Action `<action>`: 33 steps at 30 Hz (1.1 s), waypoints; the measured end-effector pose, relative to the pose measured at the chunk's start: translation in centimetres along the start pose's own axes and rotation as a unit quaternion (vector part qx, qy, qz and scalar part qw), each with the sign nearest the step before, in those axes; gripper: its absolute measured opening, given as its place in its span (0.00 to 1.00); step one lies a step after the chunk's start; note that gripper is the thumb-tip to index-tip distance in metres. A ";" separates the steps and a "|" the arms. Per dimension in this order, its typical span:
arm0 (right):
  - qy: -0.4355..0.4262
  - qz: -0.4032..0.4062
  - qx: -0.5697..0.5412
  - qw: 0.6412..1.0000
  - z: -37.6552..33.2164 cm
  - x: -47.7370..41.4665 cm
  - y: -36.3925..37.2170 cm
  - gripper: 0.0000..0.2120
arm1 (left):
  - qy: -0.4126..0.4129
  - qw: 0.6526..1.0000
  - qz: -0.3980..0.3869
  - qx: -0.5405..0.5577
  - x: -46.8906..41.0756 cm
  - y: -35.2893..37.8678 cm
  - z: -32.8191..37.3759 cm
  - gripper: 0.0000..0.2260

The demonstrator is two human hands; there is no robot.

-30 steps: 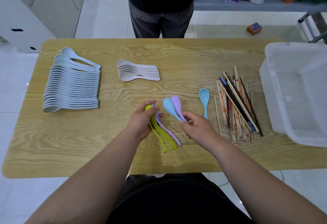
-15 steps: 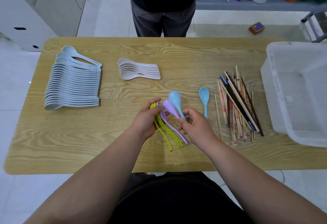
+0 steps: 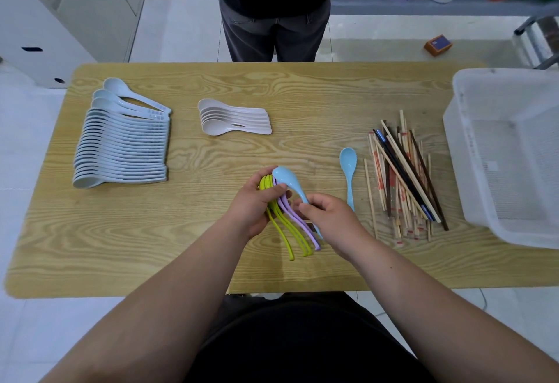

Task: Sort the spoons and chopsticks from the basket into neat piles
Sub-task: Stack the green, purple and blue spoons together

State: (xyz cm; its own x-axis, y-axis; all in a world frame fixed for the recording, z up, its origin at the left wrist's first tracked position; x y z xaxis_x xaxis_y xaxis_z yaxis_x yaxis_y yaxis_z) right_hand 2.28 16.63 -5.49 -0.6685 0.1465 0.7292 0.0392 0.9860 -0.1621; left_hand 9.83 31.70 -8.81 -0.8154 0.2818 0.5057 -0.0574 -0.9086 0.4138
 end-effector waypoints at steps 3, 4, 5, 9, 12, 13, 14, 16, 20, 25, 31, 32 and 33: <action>-0.024 0.026 -0.050 0.998 0.0 -0.1 -0.2 0.14 | -0.008 1.000 0.012 -0.004 -0.2 0.0 -0.1 0.19; -0.027 0.040 -0.070 0.996 0.1 -0.2 -0.4 0.17 | -0.009 1.000 0.018 -0.005 -0.2 -0.1 -0.2 0.19; -0.029 0.054 -0.069 0.996 0.1 -0.4 -0.6 0.20 | -0.009 1.000 0.024 -0.004 -0.2 -0.1 -0.2 0.19; -0.036 0.042 0.026 0.998 -0.1 -0.6 -1.3 0.18 | -0.007 0.999 0.035 0.012 -0.4 -0.3 0.0 0.20; -0.019 0.016 0.069 0.997 0.3 -0.9 -1.3 0.20 | -0.006 0.999 0.032 0.014 -0.5 -0.4 0.1 0.20; -0.013 0.008 0.077 0.997 0.2 -1.0 -1.2 0.19 | -0.005 0.999 0.030 0.017 -0.6 -0.3 0.1 0.19; -0.001 -0.005 0.071 0.997 0.2 -1.1 -1.1 0.18 | -0.002 0.999 0.028 0.019 -0.7 -0.3 0.1 0.18; 0.022 -0.039 0.042 0.998 0.2 -1.0 -0.9 0.17 | 0.001 1.000 0.021 0.010 -0.8 -0.1 0.2 0.18; 0.042 -0.102 -0.009 0.994 0.3 -1.0 -0.6 0.13 | 0.007 1.000 0.015 -0.015 -0.9 0.3 0.1 0.17; 0.055 -0.141 -0.059 0.987 0.6 -1.2 -0.7 0.19 | 0.037 0.998 0.011 -0.056 -0.7 0.9 -0.2 0.16; 0.077 -0.199 -0.169 0.962 0.5 -1.3 -0.9 0.24 | 0.121 0.973 0.017 -0.195 -0.7 1.5 -0.5 0.21; 0.078 -0.205 -0.173 0.960 0.5 -1.3 -1.0 0.25 | 0.128 0.970 0.018 -0.205 -0.8 1.7 -0.6 0.20; 0.080 -0.211 -0.174 0.959 0.5 -1.3 -1.2 0.26 | 0.129 0.970 0.020 -0.205 -0.9 1.8 -0.7 0.19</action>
State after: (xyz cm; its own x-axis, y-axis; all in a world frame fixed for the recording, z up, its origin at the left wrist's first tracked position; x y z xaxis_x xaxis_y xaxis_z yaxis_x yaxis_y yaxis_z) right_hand 2.71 15.23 -6.55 -0.5576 -0.2884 0.7784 0.0545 0.9230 0.3810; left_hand 10.09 29.58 -9.06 -0.9360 0.2050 0.2861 -0.2035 -0.9784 0.0350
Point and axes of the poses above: each hand's wrist, its own x-axis away from the middle knuckle, its own y-axis out of the palm, z = x × y, the point moved 2 cm from there along -x, towards the middle knuckle, and after that the axes turned 13 degrees about y, right-handed, at the moved point
